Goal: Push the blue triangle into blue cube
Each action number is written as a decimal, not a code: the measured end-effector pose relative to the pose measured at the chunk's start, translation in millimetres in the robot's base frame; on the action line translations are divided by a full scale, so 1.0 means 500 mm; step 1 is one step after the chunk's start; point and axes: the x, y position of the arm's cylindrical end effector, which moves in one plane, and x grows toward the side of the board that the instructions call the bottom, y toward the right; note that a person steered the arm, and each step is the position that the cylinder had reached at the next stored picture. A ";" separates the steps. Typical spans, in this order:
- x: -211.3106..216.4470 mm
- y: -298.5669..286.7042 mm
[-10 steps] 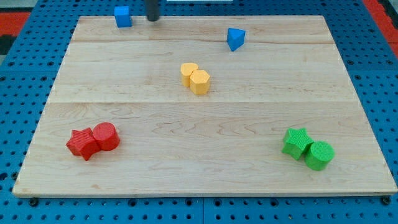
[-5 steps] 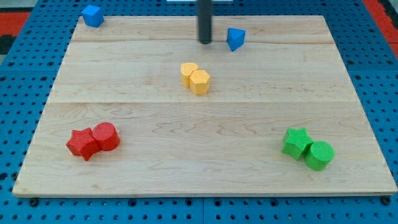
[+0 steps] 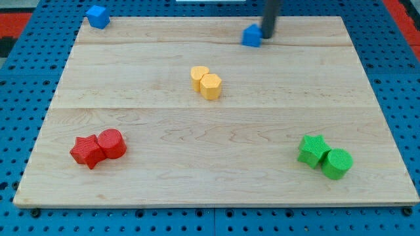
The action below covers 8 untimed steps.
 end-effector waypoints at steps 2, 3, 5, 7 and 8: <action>0.050 -0.125; 0.009 -0.381; -0.039 -0.464; -0.104 -0.436; -0.104 -0.446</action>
